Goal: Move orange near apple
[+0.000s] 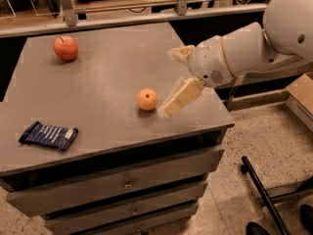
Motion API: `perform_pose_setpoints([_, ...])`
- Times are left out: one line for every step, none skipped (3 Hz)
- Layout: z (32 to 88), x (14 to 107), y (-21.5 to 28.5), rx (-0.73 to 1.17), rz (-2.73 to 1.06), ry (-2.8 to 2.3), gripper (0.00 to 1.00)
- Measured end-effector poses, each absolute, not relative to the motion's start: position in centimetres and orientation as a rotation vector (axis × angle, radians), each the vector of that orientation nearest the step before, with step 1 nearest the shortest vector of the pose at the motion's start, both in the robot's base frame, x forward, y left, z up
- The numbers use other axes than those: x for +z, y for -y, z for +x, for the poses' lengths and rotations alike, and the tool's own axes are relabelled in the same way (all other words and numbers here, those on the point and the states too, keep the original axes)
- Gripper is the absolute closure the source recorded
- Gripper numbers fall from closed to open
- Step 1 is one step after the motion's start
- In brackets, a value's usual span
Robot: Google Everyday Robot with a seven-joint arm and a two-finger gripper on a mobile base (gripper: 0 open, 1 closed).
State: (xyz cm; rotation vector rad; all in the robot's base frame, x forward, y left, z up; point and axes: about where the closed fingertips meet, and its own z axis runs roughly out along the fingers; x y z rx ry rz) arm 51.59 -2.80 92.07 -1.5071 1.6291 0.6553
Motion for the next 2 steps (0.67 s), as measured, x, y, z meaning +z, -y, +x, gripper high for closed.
perform_pose_setpoints([52.3, 90.5, 0.3, 0.676, -1.496, -1.629, 0.00])
perform_pose_setpoints([52.9, 88.9, -1.7, 0.699, -1.493, -1.643, 0.00])
